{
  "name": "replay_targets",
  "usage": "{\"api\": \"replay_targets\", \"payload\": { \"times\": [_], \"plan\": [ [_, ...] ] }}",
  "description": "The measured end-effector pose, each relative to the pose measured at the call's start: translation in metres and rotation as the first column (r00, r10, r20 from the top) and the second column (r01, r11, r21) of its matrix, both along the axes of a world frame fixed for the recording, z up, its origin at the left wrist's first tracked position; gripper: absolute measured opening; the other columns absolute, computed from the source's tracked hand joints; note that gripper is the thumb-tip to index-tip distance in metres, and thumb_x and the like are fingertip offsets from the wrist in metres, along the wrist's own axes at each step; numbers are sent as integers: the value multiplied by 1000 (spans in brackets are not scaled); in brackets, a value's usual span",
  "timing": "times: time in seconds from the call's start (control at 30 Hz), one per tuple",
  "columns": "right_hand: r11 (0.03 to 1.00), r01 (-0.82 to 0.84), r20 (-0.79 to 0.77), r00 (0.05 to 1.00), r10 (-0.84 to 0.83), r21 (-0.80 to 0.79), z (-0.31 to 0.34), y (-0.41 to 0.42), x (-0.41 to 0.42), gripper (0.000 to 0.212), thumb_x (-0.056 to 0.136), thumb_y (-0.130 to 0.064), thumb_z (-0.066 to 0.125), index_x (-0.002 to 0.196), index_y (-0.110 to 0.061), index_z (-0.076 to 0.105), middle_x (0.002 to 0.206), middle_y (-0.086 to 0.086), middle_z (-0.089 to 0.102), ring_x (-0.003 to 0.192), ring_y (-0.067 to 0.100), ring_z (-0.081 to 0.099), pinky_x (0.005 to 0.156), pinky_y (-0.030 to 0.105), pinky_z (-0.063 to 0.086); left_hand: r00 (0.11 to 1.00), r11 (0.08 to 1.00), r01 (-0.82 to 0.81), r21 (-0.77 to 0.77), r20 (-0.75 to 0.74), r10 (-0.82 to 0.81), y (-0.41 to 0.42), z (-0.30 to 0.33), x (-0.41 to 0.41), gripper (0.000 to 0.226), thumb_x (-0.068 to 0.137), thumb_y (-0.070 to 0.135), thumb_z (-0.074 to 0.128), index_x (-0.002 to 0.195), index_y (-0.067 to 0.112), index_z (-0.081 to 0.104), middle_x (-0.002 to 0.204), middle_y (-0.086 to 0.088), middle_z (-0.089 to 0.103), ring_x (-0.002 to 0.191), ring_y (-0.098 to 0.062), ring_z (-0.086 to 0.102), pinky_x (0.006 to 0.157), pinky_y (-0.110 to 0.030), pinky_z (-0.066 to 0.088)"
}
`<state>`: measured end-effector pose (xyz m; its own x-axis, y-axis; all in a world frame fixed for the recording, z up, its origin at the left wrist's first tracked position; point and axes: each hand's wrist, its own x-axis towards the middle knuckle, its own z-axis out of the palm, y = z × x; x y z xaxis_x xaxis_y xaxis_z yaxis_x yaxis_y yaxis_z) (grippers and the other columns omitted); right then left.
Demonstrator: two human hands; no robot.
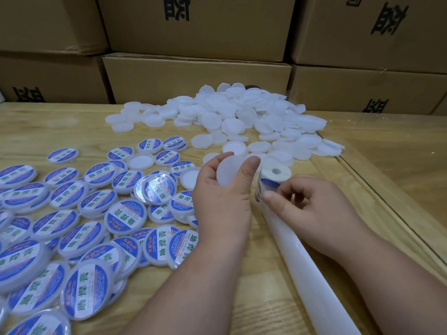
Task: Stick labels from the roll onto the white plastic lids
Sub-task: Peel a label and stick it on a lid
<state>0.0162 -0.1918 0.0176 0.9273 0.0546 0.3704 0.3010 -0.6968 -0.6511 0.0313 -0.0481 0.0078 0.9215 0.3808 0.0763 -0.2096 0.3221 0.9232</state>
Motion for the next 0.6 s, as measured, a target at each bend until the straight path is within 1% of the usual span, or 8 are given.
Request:
{"api": "replay_targets", "payload": {
  "times": [0.07,0.2,0.27,0.33,0.4,0.47,0.57,0.6],
  "plan": [
    [998,-47,-55,997,46,-29,-1,2,-1,40,71,-68,63,72,-27,67,71,-14,64,68,5,55,61,14,36,1000,1000,-23,5,8,23,0,0,2,31,71,39,90,92,31,69,86,21,73,77,3,68,70,-22,57],
    [993,-110,-120,986,114,44,1,2,-2,20,83,-36,75,72,-21,66,62,-8,58,54,2,48,55,12,38,998,998,-44,32,41,43,-2,-2,1,15,85,31,80,88,29,66,85,31,70,79,13,65,63,-4,46],
    [991,-105,-148,982,117,84,3,3,-3,21,83,-28,74,66,-23,63,57,-12,55,50,1,45,51,13,39,996,994,-72,77,67,67,-3,-3,1,10,92,31,72,95,28,63,93,30,70,87,14,65,69,-4,47],
    [991,-93,-165,980,107,93,6,5,-5,20,83,-26,71,66,-24,63,53,-14,53,48,1,44,49,14,38,994,994,-72,87,90,64,-4,-3,-1,6,99,28,63,100,28,58,102,21,73,97,6,68,81,-15,54],
    [986,-82,-212,971,111,144,6,6,-8,16,84,-23,70,69,-22,64,51,-14,52,45,3,42,45,13,34,995,994,-44,101,94,34,-5,-2,-4,9,102,21,55,100,29,53,98,17,73,96,-4,71,81,-26,58],
    [971,-63,-295,946,131,230,4,7,-11,13,86,-18,67,73,-18,67,52,-10,53,44,5,41,42,15,33,998,982,-30,186,66,18,-4,-3,-9,19,102,15,52,98,33,53,91,19,71,89,-2,70,76,-26,56],
    [946,-54,-400,897,187,320,1,9,-13,8,87,-11,62,84,-13,69,56,-2,53,47,10,40,44,19,31,1000,960,17,279,-23,-10,-5,-6,-24,26,96,9,54,95,36,57,92,18,68,82,10,63,67,-8,44],
    [937,-46,-416,887,198,347,1,9,-13,8,85,-9,60,86,-11,68,55,-2,52,46,10,39,45,20,30,999,956,26,291,-40,-15,-6,-5,-29,28,93,8,55,94,36,58,91,20,68,80,12,61,63,-5,42]
  ]
}}
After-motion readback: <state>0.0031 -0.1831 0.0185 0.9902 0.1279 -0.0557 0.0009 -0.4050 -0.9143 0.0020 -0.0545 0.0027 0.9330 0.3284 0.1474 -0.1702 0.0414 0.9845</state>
